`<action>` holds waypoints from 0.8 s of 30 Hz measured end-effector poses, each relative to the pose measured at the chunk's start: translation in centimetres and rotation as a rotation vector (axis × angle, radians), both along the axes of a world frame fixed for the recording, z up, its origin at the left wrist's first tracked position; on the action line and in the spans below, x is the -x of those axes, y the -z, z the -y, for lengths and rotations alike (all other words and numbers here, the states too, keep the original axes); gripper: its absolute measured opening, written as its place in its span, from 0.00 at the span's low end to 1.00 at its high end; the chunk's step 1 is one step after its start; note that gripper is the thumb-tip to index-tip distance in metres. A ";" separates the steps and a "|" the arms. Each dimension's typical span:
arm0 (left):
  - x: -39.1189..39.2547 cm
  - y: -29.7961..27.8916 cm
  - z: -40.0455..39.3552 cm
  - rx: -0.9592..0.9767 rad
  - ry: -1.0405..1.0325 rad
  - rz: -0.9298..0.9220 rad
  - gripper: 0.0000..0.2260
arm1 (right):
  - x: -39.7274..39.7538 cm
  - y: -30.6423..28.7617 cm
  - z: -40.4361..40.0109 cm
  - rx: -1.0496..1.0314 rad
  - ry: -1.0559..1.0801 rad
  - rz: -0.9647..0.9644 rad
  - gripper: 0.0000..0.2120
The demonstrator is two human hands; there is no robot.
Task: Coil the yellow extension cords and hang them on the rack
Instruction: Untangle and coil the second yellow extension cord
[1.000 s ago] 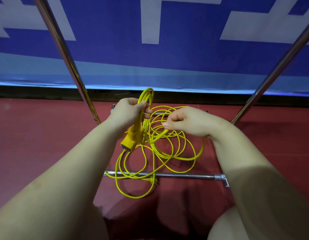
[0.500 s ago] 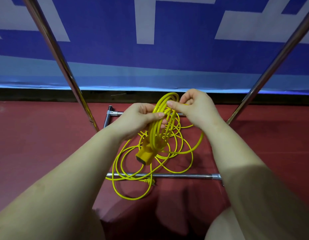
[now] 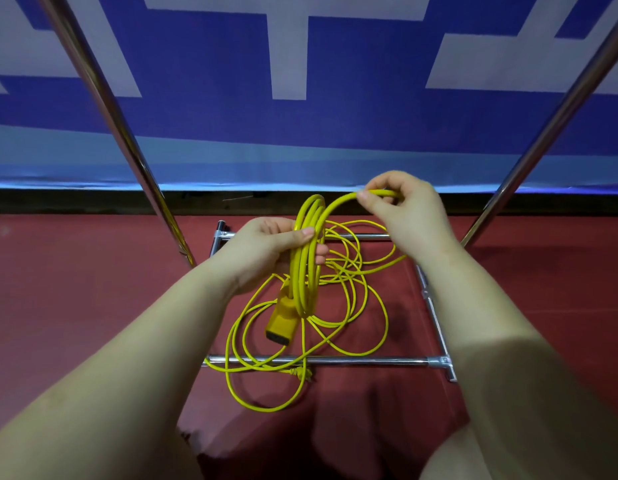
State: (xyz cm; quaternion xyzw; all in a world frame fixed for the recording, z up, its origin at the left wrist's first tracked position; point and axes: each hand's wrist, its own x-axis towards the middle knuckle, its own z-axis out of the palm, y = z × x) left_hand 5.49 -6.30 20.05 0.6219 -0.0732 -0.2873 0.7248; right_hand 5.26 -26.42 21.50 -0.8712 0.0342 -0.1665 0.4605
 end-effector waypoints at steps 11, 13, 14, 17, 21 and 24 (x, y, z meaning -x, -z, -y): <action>-0.1 0.2 -0.2 -0.035 0.019 -0.014 0.07 | 1.1 -0.3 -1.9 0.058 -0.270 -0.181 0.06; -0.2 0.3 -0.2 -0.057 0.033 -0.004 0.08 | 1.3 -0.2 -2.0 0.057 -0.228 -0.164 0.06; -0.1 0.3 -0.1 -0.061 0.036 0.000 0.08 | 1.3 -0.2 -2.0 0.051 -0.212 -0.156 0.06; 0.0 0.2 0.0 -0.057 0.031 0.015 0.06 | 1.4 -0.1 -2.4 0.016 -0.191 -0.140 0.09; 0.1 -0.1 0.0 -0.081 0.017 0.052 0.07 | 1.4 -0.1 -2.4 -0.044 -0.213 -0.157 0.12; -0.2 -0.3 -0.3 -0.084 -0.043 0.070 0.07 | 1.2 0.0 -1.5 -0.034 -0.233 -0.182 0.07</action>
